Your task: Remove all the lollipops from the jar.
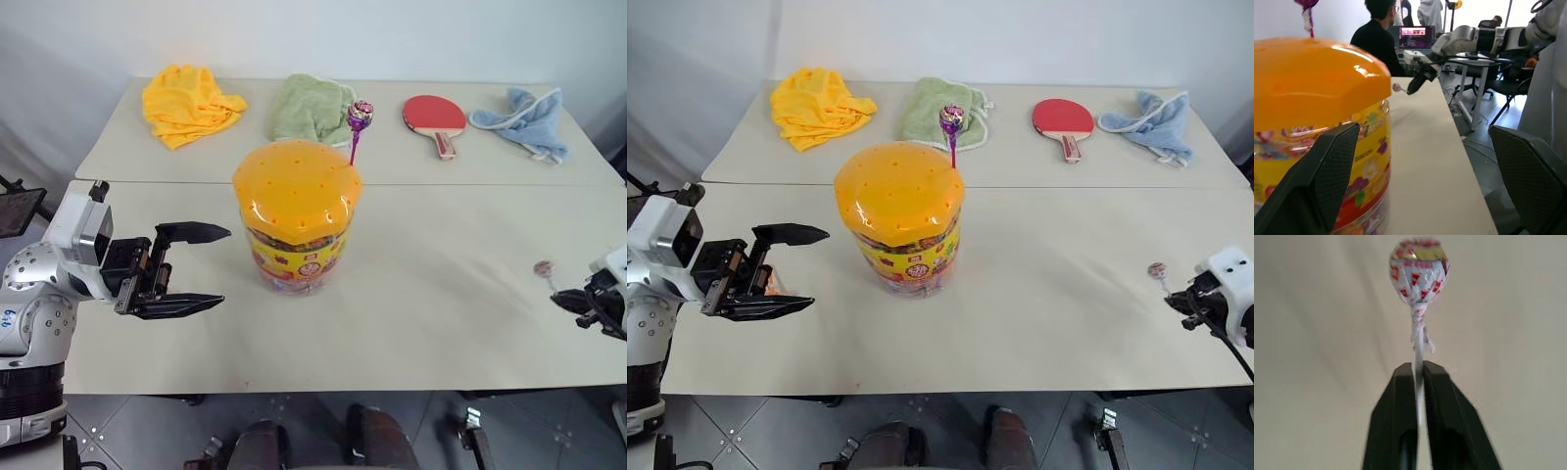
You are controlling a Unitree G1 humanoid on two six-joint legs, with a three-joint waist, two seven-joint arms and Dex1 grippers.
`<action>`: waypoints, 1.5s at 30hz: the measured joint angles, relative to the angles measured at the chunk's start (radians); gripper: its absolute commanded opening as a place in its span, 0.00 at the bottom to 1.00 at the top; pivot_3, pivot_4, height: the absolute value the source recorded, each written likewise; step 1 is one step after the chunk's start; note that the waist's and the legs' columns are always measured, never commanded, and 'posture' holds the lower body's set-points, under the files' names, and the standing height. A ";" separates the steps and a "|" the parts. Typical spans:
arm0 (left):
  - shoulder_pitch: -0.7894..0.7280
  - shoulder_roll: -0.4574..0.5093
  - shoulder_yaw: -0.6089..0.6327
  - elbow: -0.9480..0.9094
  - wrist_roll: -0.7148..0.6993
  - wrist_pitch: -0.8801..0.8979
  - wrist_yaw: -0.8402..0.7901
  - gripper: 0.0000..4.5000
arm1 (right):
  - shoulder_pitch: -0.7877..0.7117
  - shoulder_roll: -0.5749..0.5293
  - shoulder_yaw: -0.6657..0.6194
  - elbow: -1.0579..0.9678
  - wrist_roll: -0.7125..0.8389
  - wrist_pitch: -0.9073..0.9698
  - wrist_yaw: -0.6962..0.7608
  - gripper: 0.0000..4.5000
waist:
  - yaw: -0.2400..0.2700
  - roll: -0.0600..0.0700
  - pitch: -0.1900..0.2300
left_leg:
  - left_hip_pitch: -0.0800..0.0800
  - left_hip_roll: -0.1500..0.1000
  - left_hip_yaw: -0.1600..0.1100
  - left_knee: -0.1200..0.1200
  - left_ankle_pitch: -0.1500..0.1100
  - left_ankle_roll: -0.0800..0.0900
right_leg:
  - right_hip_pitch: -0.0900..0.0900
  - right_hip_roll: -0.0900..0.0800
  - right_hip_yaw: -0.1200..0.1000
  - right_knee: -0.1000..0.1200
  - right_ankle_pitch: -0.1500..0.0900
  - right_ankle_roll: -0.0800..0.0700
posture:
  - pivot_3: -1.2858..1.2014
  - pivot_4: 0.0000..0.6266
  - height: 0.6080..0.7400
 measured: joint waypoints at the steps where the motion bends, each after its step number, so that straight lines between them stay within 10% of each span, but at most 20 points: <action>1: 0.002 0.000 0.000 0.001 0.000 0.000 0.000 1.00 | 0.008 0.011 0.000 -0.001 0.000 -0.004 0.013 0.36 | 0.000 0.000 0.000 | 0.000 0.000 0.000 0.000 0.000 0.000 | 0.000 0.000 0.000 0.000 0.000 0.000 | 0.52 0.24 1.00; 8: 0.035 -0.008 0.026 0.034 -0.002 0.005 0.043 1.00 | -0.053 0.112 -0.136 0.006 0.097 -0.154 0.135 0.87 | 0.000 0.001 0.000 | 0.000 0.000 0.000 0.002 0.000 0.000 | 0.001 0.000 0.001 -0.001 0.000 0.000 | 0.52 0.24 1.00; 13: 0.062 -0.076 0.112 0.024 -0.095 0.075 0.178 1.00 | -0.281 0.198 -0.182 -0.195 0.331 -0.108 0.120 0.87 | -0.009 0.002 0.001 | 0.002 0.003 -0.005 0.001 0.000 -0.001 | 0.000 0.001 0.002 0.005 0.000 0.000 | 0.52 0.24 1.00; 22: 0.089 -0.084 0.227 0.031 -0.222 0.187 0.276 1.00 | -0.737 0.404 0.163 -0.327 0.418 -0.001 -0.039 0.87 | 0.003 0.001 0.001 | -0.001 0.000 -0.009 0.002 -0.001 -0.002 | -0.001 -0.001 -0.003 0.009 0.000 0.000 | 0.52 0.24 1.00; 35: 0.099 -0.129 0.219 -0.049 -0.255 0.198 0.306 1.00 | -0.860 0.577 0.345 -0.217 0.326 0.058 -0.116 0.87 | -0.005 0.001 0.001 | -0.002 -0.001 -0.010 0.003 -0.001 -0.002 | -0.001 -0.001 -0.005 0.009 0.000 0.000 | 0.52 0.24 1.00; 45: 0.064 -0.158 0.196 -0.063 -0.255 0.191 0.331 1.00 | -0.900 0.625 0.345 -0.168 0.321 0.071 -0.115 0.23 | -0.007 0.001 0.001 | -0.002 -0.001 -0.010 0.002 -0.001 -0.002 | -0.001 -0.001 -0.006 0.009 0.000 0.000 | 0.52 0.24 1.00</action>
